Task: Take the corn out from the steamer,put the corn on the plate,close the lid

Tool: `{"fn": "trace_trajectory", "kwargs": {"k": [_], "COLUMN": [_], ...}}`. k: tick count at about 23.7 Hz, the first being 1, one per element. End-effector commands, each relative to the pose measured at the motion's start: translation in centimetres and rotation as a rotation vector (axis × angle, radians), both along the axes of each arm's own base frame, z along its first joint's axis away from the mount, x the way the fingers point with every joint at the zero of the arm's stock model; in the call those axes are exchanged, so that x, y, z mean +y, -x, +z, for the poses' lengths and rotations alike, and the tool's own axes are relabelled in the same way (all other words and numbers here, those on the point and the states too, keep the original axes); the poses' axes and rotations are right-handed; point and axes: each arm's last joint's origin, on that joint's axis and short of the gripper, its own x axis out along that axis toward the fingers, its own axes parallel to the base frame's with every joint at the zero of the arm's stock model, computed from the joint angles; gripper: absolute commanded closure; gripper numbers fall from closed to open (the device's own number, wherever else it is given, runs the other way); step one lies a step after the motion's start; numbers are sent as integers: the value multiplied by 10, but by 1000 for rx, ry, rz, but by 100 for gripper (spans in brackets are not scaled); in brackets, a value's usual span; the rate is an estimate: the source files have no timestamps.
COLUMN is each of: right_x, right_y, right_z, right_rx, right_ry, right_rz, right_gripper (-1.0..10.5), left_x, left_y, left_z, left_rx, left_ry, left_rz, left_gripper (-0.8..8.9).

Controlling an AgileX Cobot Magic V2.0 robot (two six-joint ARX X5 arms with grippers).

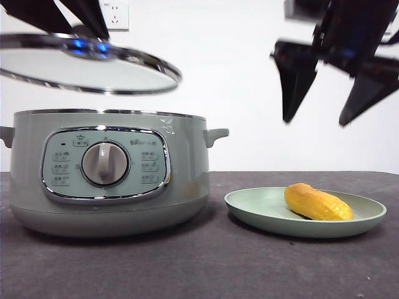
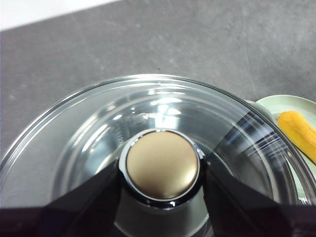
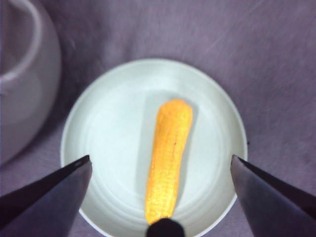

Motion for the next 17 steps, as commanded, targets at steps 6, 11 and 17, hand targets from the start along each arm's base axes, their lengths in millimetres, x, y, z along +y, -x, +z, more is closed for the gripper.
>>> {"fn": "trace_trajectory", "kwargs": {"k": [6, 11, 17], "right_x": [-10, -11, -11], "right_y": [20, 21, 21], "right_z": [22, 22, 22], "right_rx": [-54, -49, -49], "right_ry": [-34, -28, -28], "right_rz": [-12, -14, -14], "right_gripper": [474, 474, 474], "left_x": [-15, -20, -21], "left_y": [-28, -34, -29], "left_z": [-16, -27, -31], "left_rx": [13, 82, 134], "left_ry": [39, 56, 35], "left_rz": [-23, -47, -62], "left_gripper": [822, 822, 822]}}
